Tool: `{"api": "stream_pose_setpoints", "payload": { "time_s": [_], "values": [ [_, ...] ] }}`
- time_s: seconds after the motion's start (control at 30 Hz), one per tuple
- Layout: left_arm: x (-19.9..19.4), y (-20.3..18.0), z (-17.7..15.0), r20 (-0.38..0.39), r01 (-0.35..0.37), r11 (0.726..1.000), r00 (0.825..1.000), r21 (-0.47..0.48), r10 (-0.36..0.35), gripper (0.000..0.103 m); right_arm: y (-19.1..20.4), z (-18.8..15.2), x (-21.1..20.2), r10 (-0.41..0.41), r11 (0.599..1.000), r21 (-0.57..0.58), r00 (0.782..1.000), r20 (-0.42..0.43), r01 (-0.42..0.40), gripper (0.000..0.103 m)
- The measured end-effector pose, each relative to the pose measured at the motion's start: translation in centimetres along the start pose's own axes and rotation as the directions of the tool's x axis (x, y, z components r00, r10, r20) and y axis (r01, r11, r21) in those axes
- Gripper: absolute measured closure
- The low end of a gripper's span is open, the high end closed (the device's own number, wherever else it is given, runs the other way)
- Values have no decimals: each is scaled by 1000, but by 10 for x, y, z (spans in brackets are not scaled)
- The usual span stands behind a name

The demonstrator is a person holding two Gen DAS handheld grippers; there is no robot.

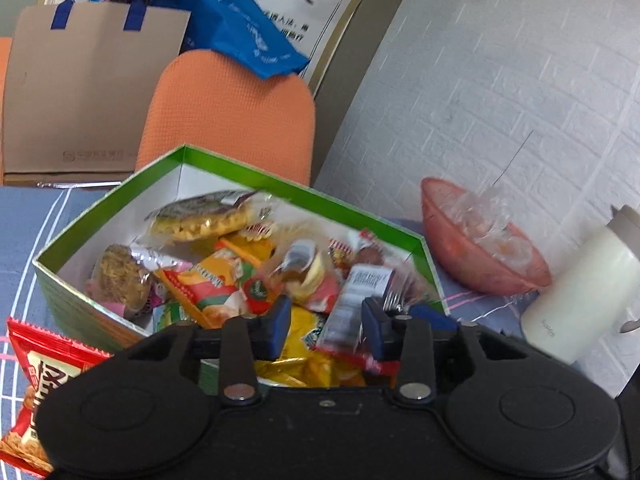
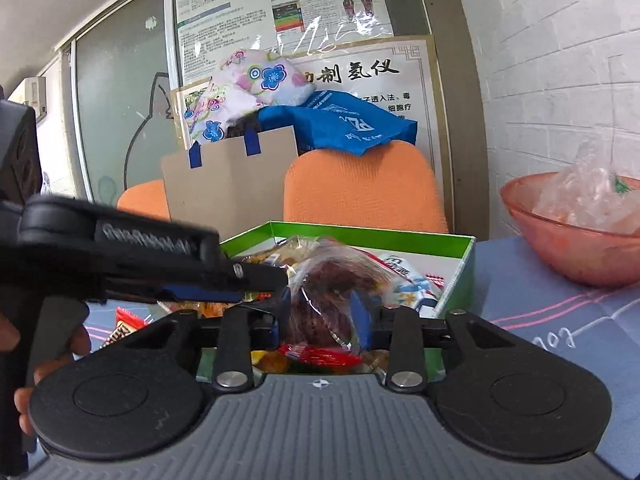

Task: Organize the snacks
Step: 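Carry the jerky bag into the green box and open both grippers, then grasp the red printed snack bag with both grippers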

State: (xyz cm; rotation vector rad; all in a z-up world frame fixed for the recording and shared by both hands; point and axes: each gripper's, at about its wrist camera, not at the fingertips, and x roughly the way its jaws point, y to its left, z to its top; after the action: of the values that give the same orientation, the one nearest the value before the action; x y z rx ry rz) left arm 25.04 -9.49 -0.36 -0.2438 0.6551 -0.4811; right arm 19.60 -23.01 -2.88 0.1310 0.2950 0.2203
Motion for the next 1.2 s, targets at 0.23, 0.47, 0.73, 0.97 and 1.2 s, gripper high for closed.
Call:
{"api": "stream_pose_setpoints", "payload": {
  "time_s": [0.23,0.47,0.73,0.97,1.2],
  "values": [
    [-17,14,-5,44,10,999,999,-46,-8,0,3,1,16,-3,999,-45,1000,-26,2,40],
    [-80,18,-29,176,-37,998,983,-59,47,0,15,-3,-25,-18,999,-33,999,38,20,0],
    [-126,55,-78,132,-113,978,982,-174,137,0,35,-18,-69,55,998,-34,998,10,-55,0],
    [-116,89,-67,98,-224,952,964,-208,248,0,53,-30,-77,92,996,-18,995,-48,-93,0],
    [-86,111,-54,3,-277,943,959,-186,282,25,58,-34,-85,99,995,-8,992,-83,-100,0]
  ]
}}
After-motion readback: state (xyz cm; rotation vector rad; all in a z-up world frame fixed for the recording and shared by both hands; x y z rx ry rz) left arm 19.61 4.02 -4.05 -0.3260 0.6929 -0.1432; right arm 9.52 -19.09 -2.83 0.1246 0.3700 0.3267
